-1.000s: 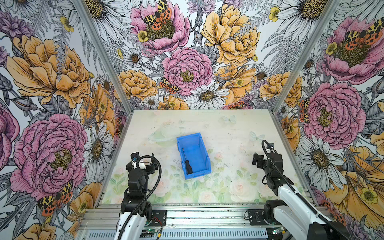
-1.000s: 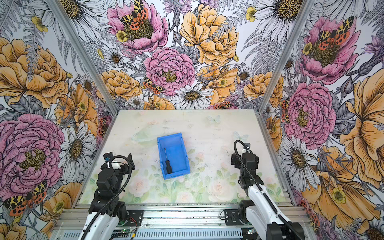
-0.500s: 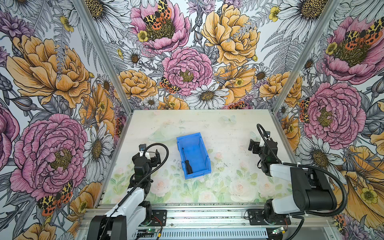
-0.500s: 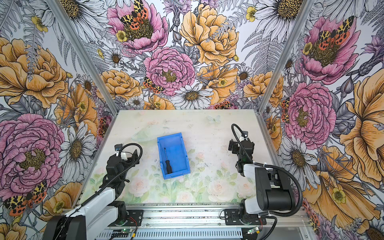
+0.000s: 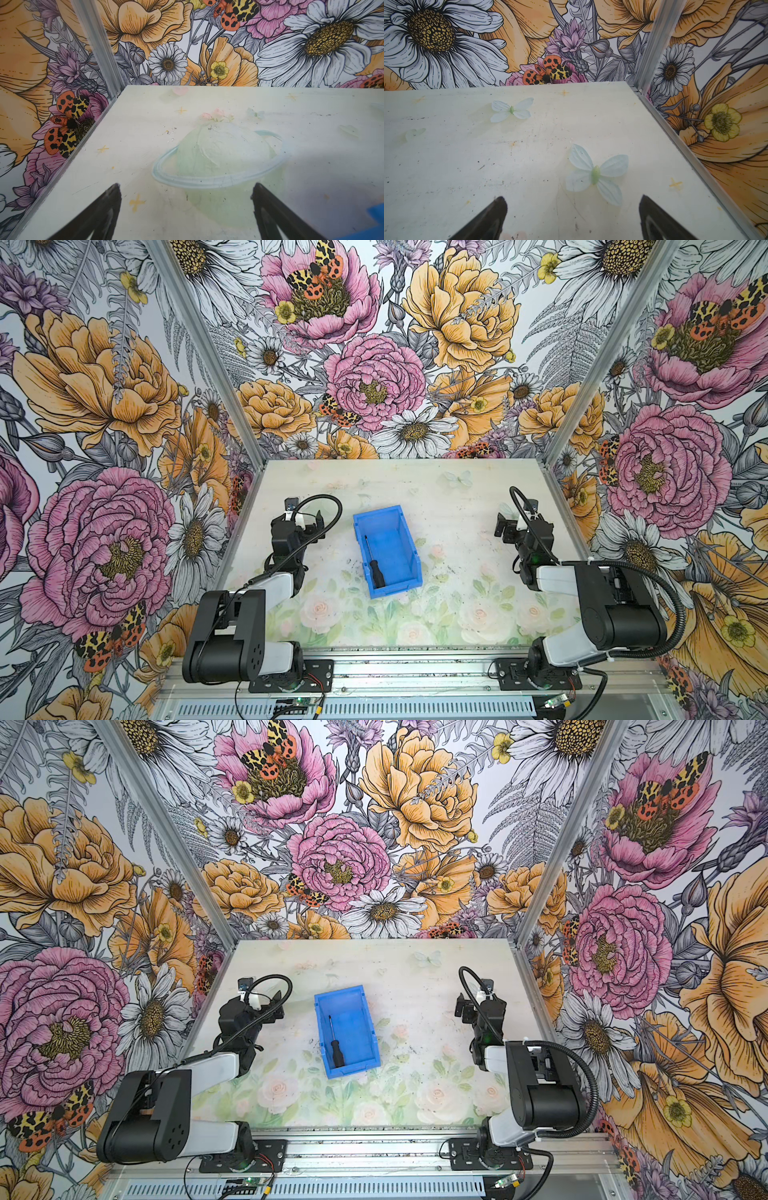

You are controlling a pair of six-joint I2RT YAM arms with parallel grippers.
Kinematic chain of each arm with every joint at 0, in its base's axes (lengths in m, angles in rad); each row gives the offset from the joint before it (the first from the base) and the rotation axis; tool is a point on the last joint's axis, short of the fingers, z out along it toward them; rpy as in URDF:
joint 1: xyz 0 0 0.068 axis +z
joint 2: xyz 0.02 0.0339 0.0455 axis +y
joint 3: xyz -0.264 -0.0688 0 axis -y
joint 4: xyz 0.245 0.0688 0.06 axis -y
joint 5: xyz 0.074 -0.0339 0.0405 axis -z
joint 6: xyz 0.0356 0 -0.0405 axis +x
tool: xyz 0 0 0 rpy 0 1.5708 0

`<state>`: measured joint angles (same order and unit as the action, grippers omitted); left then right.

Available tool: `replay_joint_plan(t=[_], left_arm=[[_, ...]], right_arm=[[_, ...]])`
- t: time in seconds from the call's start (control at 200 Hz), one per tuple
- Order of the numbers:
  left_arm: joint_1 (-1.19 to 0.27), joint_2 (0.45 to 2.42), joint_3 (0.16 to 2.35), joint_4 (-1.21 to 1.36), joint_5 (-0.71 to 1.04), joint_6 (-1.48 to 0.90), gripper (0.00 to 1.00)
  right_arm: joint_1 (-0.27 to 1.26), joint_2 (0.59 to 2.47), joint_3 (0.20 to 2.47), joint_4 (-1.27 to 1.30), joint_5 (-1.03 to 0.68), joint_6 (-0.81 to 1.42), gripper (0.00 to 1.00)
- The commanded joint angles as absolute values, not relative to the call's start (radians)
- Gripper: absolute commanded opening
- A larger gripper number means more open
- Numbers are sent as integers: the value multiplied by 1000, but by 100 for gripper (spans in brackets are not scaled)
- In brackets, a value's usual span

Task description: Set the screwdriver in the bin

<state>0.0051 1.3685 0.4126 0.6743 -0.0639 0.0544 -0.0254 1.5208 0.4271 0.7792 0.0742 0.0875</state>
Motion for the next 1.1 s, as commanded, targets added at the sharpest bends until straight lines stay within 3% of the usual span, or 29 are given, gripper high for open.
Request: replay_joint_plan(t=[0.0, 0.265, 0.641, 1.096], left_arm=[[0, 1383, 372, 787, -20, 35, 99], [-1, 1569, 301, 1117, -45, 36, 99], [-1, 1547, 376, 940, -155, -4, 99], [-7, 1549, 382, 927, -121, 15, 99]], right_arm=[[-19, 1533, 414, 821, 86, 78, 99], [-19, 1535, 416, 819, 86, 78, 99], [-20, 1531, 407, 831, 80, 79, 100], [-20, 1532, 410, 827, 81, 79, 100]])
